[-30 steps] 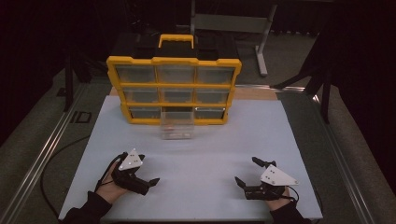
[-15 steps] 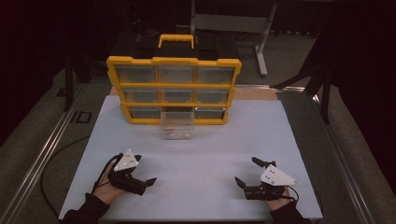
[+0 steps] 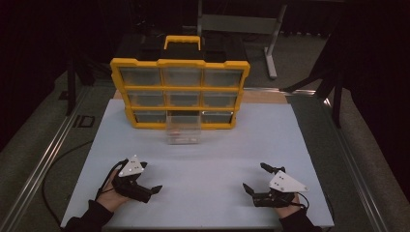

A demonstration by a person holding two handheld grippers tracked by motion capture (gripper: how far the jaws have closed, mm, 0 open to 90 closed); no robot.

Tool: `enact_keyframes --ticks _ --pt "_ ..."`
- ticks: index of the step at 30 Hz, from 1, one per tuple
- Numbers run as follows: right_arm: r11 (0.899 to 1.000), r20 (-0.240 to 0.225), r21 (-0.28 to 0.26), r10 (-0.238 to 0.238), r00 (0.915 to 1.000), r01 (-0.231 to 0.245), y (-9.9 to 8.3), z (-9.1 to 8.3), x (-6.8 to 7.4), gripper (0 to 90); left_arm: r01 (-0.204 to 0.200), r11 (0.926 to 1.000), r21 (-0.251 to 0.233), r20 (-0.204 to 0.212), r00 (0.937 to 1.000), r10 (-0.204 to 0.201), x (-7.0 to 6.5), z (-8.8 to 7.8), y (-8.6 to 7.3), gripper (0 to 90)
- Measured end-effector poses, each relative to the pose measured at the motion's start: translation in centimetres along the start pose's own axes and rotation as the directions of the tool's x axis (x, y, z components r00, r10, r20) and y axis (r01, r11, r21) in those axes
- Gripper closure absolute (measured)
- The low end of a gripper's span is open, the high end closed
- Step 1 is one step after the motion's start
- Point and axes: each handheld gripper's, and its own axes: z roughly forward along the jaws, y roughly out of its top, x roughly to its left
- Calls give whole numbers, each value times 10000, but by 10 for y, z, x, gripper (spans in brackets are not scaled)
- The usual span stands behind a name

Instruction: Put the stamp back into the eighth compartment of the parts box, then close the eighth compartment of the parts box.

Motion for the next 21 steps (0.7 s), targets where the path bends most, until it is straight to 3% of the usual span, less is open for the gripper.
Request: enact_keyframes --ticks 21 --pt "10000 25 -17 -47 10000 47 0 0 0 89 20 10000 -88 -53 10000 -21 -1 -3 8 0"
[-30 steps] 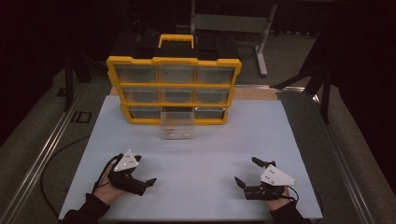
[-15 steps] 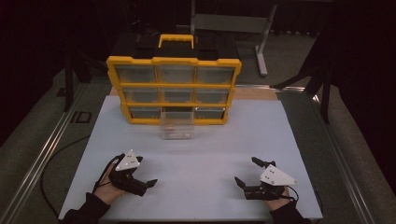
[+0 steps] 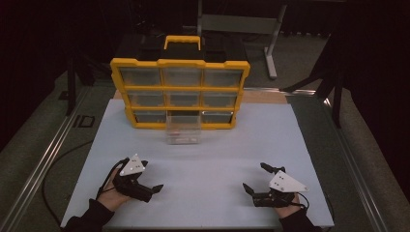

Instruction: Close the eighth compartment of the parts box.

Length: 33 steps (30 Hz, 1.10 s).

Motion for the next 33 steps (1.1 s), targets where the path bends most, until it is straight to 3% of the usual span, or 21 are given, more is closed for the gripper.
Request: enact_keyframes --ticks 12,26,33 --pt "10000 25 48 76 10000 -77 1 -1 1 89 59 9999 -142 -10 10000 -59 0 -5 17 0" --pt "10000 14 66 33 10000 -33 1 -1 1 89 -321 9993 -187 -93 9994 319 -1 -11 36 0" --pt "10000 26 45 85 10000 -85 1 -1 1 89 -290 9994 -211 -94 9995 288 2 -13 46 0"
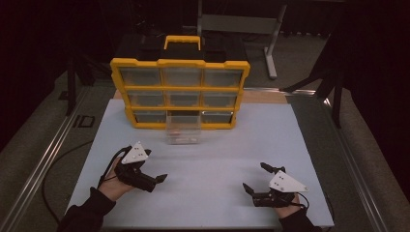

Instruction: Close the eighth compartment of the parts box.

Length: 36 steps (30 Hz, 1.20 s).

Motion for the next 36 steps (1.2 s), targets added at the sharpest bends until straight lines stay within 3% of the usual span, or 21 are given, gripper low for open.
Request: enact_keyframes --ticks 14,19,24,29,32,36 --pt "10000 4 -27 29 10000 -29 0 0 0 89 -168 9997 -151 -138 9998 166 1 2 29 0" --pt "9997 64 -104 207 9998 -206 0 1 1 90 -22 9996 -296 -286 9996 13 2 6 36 0" --pt "9998 41 -92 175 9998 -175 0 1 0 89 -47 9999 -134 -729 9973 37 0 12 42 0" --pt "10000 27 -19 31 10000 -31 0 1 0 89 459 9989 -45 -1324 9901 -461 0 23 45 0" --pt "10000 32 -22 30 10000 -30 -1 1 0 89 426 9991 -71 -1388 9894 -432 0 24 45 0" --pt "10000 31 -35 25 10000 -25 -1 1 -1 90 681 9977 -8 -1767 9820 -672 -1 34 43 0"
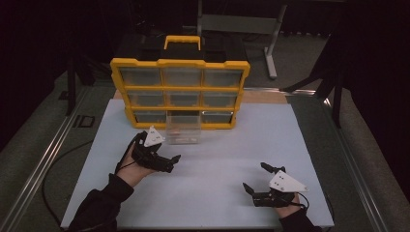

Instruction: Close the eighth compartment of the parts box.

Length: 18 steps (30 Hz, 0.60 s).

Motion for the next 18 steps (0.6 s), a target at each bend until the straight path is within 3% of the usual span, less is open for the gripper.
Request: enact_keyframes --ticks 5,18 --pt "10000 4 -1 -19 10000 19 0 0 0 89 335 9994 26 -71 9994 -335 -2 8 -3 0" --pt "10000 11 -13 -2 10000 2 0 0 0 89 595 9981 133 1 9982 -595 -7 26 -10 0"
